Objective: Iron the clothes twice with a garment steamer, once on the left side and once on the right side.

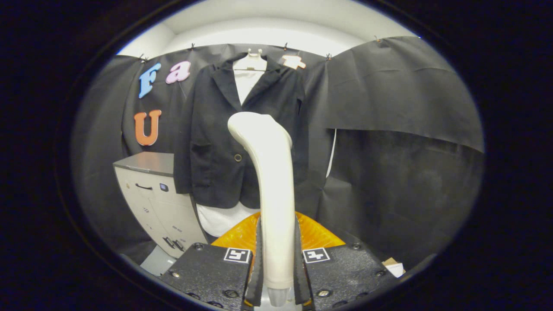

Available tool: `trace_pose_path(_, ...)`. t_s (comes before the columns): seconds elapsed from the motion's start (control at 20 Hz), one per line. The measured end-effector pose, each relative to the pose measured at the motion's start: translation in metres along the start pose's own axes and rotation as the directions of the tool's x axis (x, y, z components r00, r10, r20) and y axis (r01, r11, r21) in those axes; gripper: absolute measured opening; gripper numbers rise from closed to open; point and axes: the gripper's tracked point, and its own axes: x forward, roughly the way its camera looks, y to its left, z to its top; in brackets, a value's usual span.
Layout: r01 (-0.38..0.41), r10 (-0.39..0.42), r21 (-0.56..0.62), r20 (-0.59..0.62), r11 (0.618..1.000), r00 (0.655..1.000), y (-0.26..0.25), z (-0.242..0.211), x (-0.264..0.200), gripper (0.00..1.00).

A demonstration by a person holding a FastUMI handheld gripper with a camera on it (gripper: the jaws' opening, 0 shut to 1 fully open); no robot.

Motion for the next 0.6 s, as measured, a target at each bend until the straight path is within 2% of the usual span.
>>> trace_pose_path(0.25, -0.076, 0.074, 0.018, 0.063, 0.997, 0.995, -0.020, 0.008, -0.055, 0.31)
trace_pose_path(0.6, -0.145, 0.144, 0.005, 0.060, 0.989, 0.988, -0.052, -0.021, -0.118, 0.31)
